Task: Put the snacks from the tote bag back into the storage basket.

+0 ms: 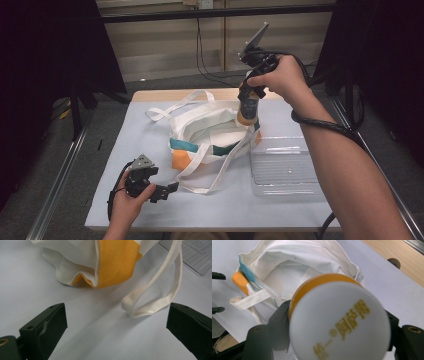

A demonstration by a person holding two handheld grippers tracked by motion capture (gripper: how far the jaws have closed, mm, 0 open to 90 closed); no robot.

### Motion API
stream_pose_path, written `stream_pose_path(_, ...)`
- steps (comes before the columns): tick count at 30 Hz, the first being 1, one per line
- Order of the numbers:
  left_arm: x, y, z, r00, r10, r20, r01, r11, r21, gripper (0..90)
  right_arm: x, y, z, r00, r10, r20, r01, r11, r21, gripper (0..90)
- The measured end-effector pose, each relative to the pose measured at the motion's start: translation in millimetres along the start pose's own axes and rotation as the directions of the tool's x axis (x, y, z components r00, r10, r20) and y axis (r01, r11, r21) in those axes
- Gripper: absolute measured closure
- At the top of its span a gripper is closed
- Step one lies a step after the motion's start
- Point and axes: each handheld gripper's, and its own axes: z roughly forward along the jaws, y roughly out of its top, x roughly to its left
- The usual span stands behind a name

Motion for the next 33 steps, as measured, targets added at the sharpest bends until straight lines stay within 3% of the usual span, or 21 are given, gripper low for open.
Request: stream_pose_path(33,-1.2,1.0,-0.7,1.0000,0.007,-0.002,-0.007,1.0000,-0.002,2.8,-7.7,-34.2,-21.7,0.9999,0.001,-0.013,-0.001,0.999,0.044,30.6)
